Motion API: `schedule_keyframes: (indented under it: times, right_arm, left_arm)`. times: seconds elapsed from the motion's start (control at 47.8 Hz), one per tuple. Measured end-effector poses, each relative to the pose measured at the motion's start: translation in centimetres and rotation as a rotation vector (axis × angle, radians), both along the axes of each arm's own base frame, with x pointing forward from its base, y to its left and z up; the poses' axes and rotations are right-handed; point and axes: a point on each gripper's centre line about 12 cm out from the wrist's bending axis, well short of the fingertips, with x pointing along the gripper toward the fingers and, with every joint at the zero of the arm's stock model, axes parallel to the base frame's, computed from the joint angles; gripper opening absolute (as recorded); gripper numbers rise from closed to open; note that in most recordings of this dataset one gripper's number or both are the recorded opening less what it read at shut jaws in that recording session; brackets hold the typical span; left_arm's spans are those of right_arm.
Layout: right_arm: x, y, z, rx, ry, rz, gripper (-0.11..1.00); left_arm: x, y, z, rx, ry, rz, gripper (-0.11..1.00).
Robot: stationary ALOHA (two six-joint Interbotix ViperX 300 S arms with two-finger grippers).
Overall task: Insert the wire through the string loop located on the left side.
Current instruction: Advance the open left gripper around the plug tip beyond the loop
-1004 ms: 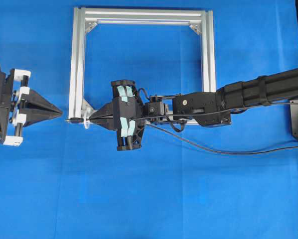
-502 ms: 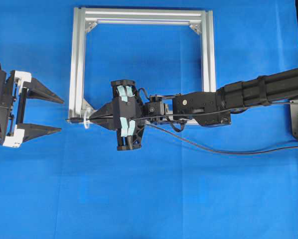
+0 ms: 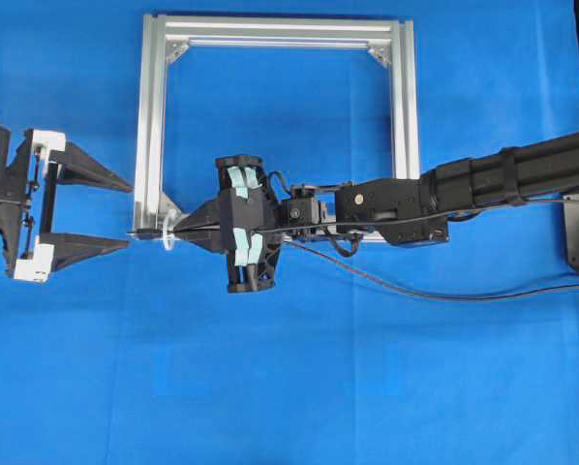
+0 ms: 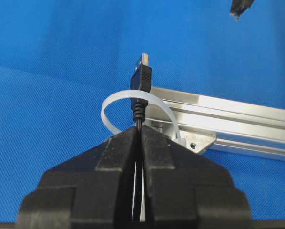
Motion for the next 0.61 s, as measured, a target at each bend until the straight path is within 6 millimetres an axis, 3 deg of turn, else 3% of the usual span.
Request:
schedule_keyframes:
  times: [0.251,0.607]
  right_arm:
    - [0.0,0.2,0.1,0.0,-0.002,0.003,0.0]
    - [0.0,0.2,0.1,-0.001,-0.003,0.004,0.0]
  left_arm:
    - [2.9,-0.3,-1.7,0.019,0.1,-0.007,0.88]
    - [3.2,-0.4,-1.9,0.022,0.109,-0.013,0.88]
